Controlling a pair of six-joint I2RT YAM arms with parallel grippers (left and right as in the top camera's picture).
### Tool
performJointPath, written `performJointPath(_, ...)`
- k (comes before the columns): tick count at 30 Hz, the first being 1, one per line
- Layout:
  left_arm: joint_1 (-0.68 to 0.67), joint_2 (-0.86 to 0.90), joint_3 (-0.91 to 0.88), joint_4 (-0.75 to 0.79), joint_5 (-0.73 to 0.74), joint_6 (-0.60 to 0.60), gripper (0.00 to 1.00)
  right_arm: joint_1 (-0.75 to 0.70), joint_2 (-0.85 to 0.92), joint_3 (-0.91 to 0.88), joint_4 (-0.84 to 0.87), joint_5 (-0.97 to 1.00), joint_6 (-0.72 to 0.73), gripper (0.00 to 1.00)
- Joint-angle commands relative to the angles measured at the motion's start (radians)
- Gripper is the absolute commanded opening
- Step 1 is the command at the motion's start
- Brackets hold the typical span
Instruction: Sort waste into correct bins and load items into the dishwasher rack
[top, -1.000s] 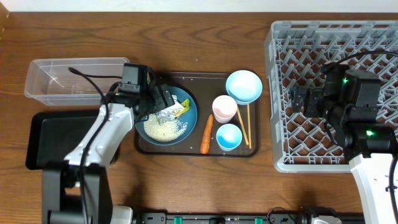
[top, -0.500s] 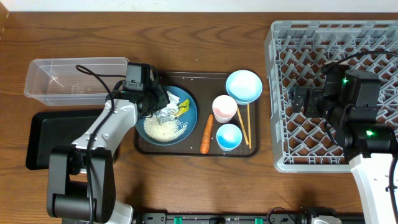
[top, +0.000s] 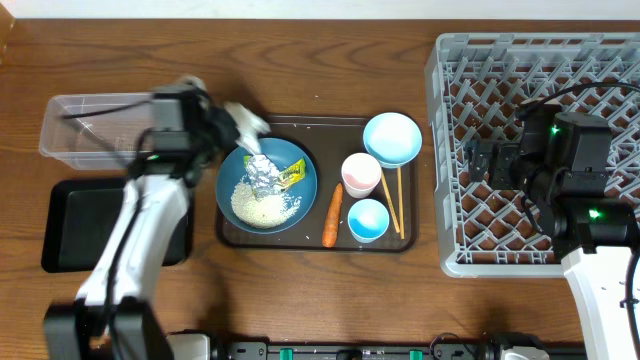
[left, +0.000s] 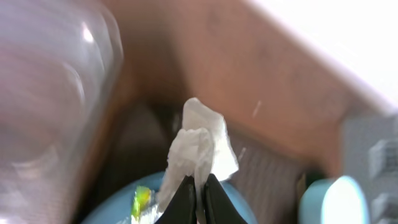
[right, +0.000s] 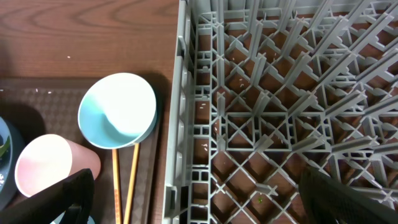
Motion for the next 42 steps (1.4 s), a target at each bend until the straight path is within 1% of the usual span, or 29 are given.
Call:
performJointPath(1, 0.062, -0.054, 0.029, 0.037, -0.051, 0.006, 0.07, 0.013, 0.000, 0.014, 0.000, -0.008, -0.005, 0.99)
performJointPath(4, 0.109, -0.050, 0.029, 0.039, -0.175, 0.006, 0.07, 0.013, 0.000, 0.014, 0.001, -0.008, -0.005, 0.99)
performJointPath(6, 0.130, -0.029, 0.029, 0.033, -0.222, 0.006, 0.07, 0.013, 0.000, 0.014, 0.003, -0.008, -0.005, 0.99)
performJointPath(7, 0.141, -0.012, 0.029, 0.034, -0.233, 0.006, 0.10, 0.013, 0.000, 0.014, 0.005, -0.008, -0.005, 0.99)
performJointPath(8, 0.147, -0.001, 0.029, 0.034, -0.235, 0.006, 0.15, 0.013, 0.000, 0.014, 0.007, -0.008, -0.005, 0.99)
performJointPath(9, 0.154, 0.012, 0.029, 0.034, -0.235, 0.006, 0.29, 0.013, 0.000, 0.014, 0.008, -0.008, -0.005, 0.99)
performJointPath(10, 0.160, 0.023, 0.029, 0.034, -0.235, 0.006, 0.39, 0.013, 0.000, 0.014, 0.008, -0.008, -0.005, 0.99)
performJointPath(11, 0.162, 0.029, 0.029, 0.033, -0.233, 0.006, 0.45, 0.013, 0.000, 0.014, 0.010, -0.008, -0.005, 0.99)
performJointPath(14, 0.160, 0.016, 0.029, 0.036, -0.134, 0.006, 0.56, 0.013, 0.000, 0.014, 0.010, -0.008, -0.005, 0.99)
performJointPath(17, 0.136, -0.027, 0.029, 0.026, 0.021, 0.005, 0.57, 0.013, 0.000, 0.014, 0.011, -0.008, -0.005, 0.99)
performJointPath(19, 0.101, -0.050, 0.029, -0.010, 0.078, 0.006, 0.57, 0.013, 0.000, 0.014, 0.011, -0.008, -0.005, 0.99)
performJointPath(22, 0.021, -0.061, 0.029, -0.143, 0.076, 0.006, 0.60, 0.013, 0.000, 0.014, 0.011, -0.008, -0.005, 0.99)
performJointPath(25, -0.053, -0.030, 0.026, -0.272, 0.067, 0.006, 0.61, 0.013, 0.000, 0.014, 0.011, -0.008, -0.005, 0.99)
performJointPath(27, -0.092, 0.001, 0.024, -0.340, 0.024, 0.006, 0.61, 0.013, 0.000, 0.014, 0.011, -0.008, -0.005, 0.99)
performJointPath(29, -0.127, 0.043, 0.024, -0.385, -0.061, 0.006, 0.61, 0.013, 0.000, 0.014, 0.011, -0.008, -0.005, 0.99)
performJointPath(31, -0.144, 0.079, 0.024, -0.382, -0.118, 0.006, 0.62, 0.013, 0.000, 0.014, 0.011, -0.008, -0.005, 0.99)
performJointPath(35, -0.149, 0.151, 0.024, -0.314, -0.195, 0.006, 0.62, 0.013, 0.000, 0.014, 0.009, -0.009, -0.005, 0.99)
performJointPath(37, -0.149, 0.189, 0.024, -0.268, -0.197, 0.006, 0.63, 0.013, 0.000, 0.014, 0.005, -0.008, -0.005, 0.99)
performJointPath(42, -0.149, 0.275, 0.024, -0.208, -0.187, 0.005, 0.63, 0.013, 0.000, 0.014, -0.004, -0.008, -0.005, 0.99)
